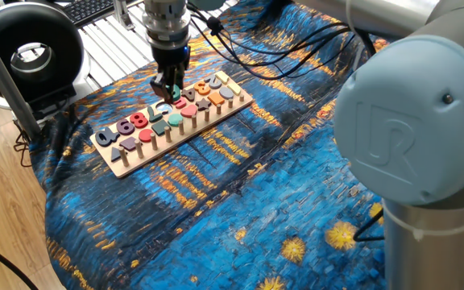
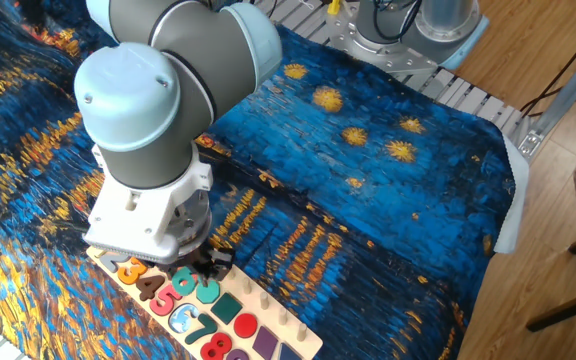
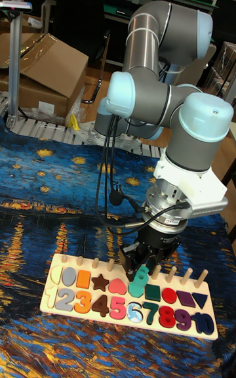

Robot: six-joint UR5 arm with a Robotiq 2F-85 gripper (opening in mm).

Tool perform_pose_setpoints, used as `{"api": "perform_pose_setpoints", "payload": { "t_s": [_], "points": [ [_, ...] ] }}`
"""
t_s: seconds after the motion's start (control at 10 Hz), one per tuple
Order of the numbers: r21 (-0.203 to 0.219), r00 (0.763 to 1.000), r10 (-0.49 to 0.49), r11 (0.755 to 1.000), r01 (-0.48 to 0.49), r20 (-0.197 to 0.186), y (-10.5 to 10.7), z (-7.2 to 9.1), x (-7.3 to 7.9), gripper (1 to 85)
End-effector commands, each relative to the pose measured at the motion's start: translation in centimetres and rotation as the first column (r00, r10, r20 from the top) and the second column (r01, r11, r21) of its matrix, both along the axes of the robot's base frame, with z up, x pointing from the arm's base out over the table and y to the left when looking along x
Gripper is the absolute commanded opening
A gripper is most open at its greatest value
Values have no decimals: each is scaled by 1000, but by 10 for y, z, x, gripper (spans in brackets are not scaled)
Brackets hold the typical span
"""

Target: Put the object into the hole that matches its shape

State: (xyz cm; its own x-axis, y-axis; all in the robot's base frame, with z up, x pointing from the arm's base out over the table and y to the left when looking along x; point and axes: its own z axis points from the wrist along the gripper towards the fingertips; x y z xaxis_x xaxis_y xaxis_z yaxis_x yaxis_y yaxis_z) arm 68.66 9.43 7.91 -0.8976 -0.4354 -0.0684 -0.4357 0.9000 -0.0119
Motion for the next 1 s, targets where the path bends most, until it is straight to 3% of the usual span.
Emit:
{"api": "perform_pose_setpoints", "payload": {
  "t_s": [0.0, 0.2, 0.4, 0.9],
  "points": [
    [10, 1000, -23, 1000, 23, 10, 1, 1, 4, 10],
    [36, 998, 63, 997, -63, 10, 9, -1, 7, 10],
    [57, 995, 96, 994, -98, 28, 22, -6, 19, 10],
    [73, 978, 199, 976, -204, 69, 25, -25, 41, 10]
  ]
}}
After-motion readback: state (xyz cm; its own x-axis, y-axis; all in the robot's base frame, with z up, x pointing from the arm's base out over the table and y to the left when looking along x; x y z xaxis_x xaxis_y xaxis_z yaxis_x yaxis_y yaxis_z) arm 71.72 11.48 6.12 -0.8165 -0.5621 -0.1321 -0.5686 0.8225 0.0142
